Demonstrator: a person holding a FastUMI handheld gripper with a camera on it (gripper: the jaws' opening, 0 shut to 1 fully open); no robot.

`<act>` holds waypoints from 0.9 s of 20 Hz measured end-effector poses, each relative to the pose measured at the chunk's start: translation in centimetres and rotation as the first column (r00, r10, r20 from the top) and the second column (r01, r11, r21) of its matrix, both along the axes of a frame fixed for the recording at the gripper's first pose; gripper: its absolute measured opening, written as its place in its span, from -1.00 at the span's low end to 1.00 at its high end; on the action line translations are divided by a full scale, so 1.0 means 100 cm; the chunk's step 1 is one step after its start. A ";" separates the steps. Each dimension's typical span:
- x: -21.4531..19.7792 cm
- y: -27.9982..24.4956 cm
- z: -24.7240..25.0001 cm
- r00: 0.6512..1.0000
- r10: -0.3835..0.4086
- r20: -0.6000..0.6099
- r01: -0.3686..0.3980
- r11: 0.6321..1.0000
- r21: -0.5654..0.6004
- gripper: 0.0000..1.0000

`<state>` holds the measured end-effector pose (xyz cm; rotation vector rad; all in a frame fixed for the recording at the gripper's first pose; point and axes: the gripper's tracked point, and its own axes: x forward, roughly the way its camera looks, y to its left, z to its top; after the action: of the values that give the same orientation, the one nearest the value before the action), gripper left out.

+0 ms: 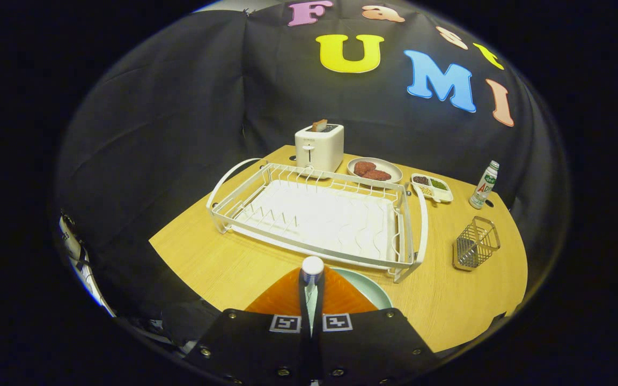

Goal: Take the plate from the dish rack, then take the spoon from the basket and place it into the plate.

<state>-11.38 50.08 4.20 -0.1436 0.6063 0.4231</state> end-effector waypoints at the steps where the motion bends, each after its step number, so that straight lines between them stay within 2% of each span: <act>1: 0.001 0.000 -0.001 1.000 0.002 -0.009 -0.002 1.000 0.001 -0.96; 2: 0.002 -0.002 -0.003 1.000 -0.003 -0.009 0.003 1.000 -0.001 -0.87; 5: 0.004 -0.012 0.004 0.999 -0.029 0.019 0.029 1.000 -0.007 -0.78; 12: 0.010 -0.024 0.021 0.998 -0.044 0.050 0.043 0.999 0.021 -0.68; 14: 0.016 -0.035 0.030 0.995 -0.072 0.072 0.072 0.997 0.005 -0.43; 18: 0.028 -0.048 0.053 0.988 -0.090 0.122 0.090 0.996 0.009 -0.43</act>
<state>-8.57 45.29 9.46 -0.1374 0.4900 0.3252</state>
